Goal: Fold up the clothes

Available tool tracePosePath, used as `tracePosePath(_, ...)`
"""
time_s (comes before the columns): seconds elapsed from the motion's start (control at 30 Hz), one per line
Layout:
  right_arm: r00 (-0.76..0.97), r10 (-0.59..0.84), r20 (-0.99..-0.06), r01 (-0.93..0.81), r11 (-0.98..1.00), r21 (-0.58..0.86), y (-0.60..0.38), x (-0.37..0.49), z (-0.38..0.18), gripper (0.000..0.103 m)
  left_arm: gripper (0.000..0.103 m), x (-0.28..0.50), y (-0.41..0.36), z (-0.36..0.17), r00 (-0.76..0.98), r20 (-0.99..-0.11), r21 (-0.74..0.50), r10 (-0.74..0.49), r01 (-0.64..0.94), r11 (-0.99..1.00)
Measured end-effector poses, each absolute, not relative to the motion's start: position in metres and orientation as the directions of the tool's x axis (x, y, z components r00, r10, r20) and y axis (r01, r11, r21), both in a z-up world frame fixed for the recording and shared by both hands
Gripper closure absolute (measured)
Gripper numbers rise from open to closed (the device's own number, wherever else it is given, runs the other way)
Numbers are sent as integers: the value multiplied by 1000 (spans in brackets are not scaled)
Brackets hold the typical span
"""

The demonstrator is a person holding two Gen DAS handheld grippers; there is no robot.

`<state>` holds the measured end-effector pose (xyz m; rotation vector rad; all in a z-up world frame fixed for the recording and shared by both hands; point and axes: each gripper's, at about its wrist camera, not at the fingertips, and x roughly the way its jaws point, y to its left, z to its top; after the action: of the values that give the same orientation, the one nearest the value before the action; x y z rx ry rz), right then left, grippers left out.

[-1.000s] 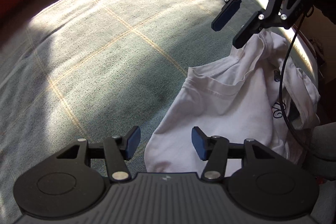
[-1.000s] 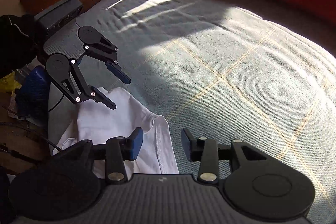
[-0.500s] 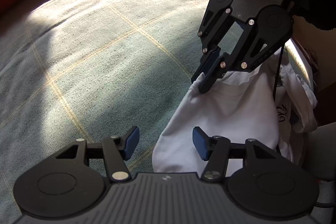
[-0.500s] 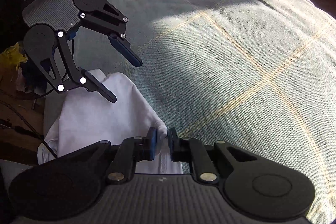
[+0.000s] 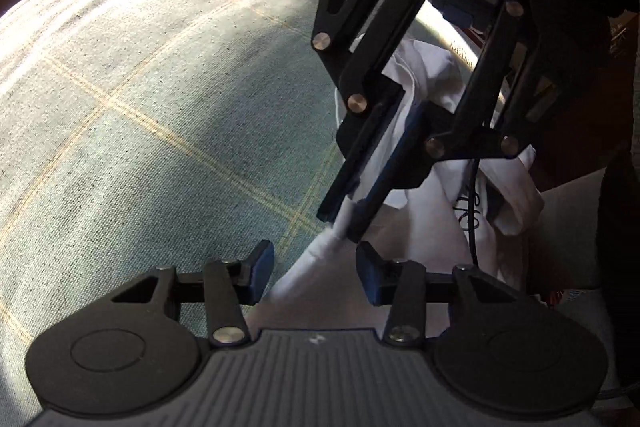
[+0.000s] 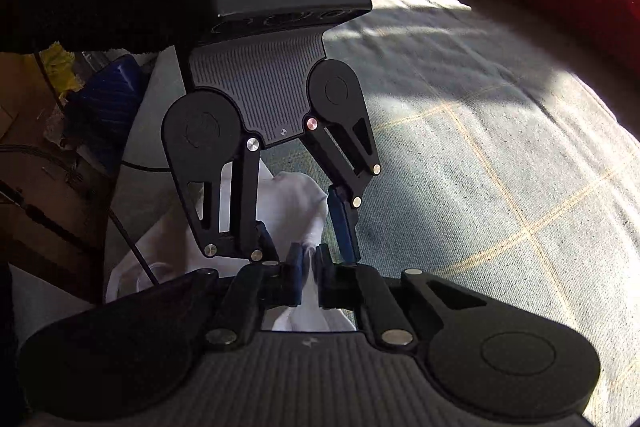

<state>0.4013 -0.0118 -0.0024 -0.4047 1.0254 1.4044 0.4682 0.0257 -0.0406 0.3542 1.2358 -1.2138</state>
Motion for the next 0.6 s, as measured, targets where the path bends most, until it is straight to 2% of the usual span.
tracePosePath(0.07,-150,614,-775,-932,174,318,-13,397,2,95,91,462,18,-41,-143,-865,-345,-481,866,363)
tracePosePath(0.1,-138,609,-781,-935,179,305,-15,395,1,95,93,459,16,-39,-136,-869,-334,-476,871,361)
tracePosePath(0.3,-12,553,-833,-922,316,223,-63,408,12,82,97,457,27,-27,-66,-877,-306,-476,839,449)
tracePosePath(0.37,14,531,-847,-892,390,229,-91,417,13,71,98,457,31,-25,-46,-878,-303,-476,824,479)
tracePosePath(0.43,39,506,-862,-856,462,233,-119,427,14,66,98,456,32,-24,-28,-880,-297,-474,812,503)
tracePosePath(0.6,26,510,-860,-751,578,320,-173,444,3,66,98,455,31,-27,-12,-888,-287,-459,794,535)
